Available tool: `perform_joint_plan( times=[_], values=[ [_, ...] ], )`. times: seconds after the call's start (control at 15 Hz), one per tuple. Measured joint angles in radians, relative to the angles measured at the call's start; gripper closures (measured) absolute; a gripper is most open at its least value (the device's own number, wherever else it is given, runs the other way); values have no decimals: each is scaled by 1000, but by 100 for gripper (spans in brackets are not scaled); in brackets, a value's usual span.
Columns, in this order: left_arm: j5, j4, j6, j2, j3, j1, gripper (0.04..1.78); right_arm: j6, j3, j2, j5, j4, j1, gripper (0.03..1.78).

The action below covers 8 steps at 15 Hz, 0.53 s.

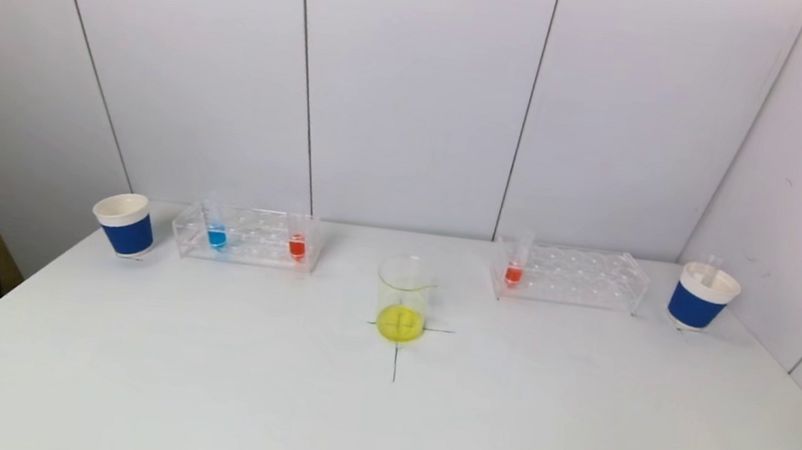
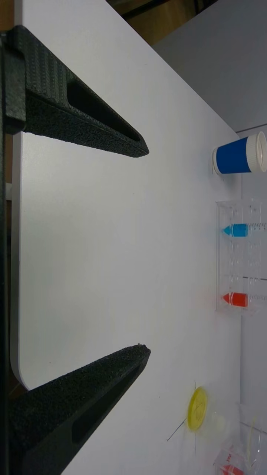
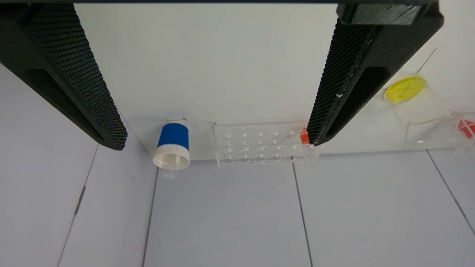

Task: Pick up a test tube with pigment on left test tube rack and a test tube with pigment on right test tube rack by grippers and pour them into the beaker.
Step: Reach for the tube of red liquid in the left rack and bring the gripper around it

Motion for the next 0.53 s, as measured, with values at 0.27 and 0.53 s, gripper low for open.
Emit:
perform_joint_plan(
  times=[0.27,0.53],
  values=[
    [0,0,0,0,0,0,6,-2,23,-266,5,271,0,5],
    [0,0,0,0,0,0,6,-14,103,-452,8,327,-3,5]
  ],
)
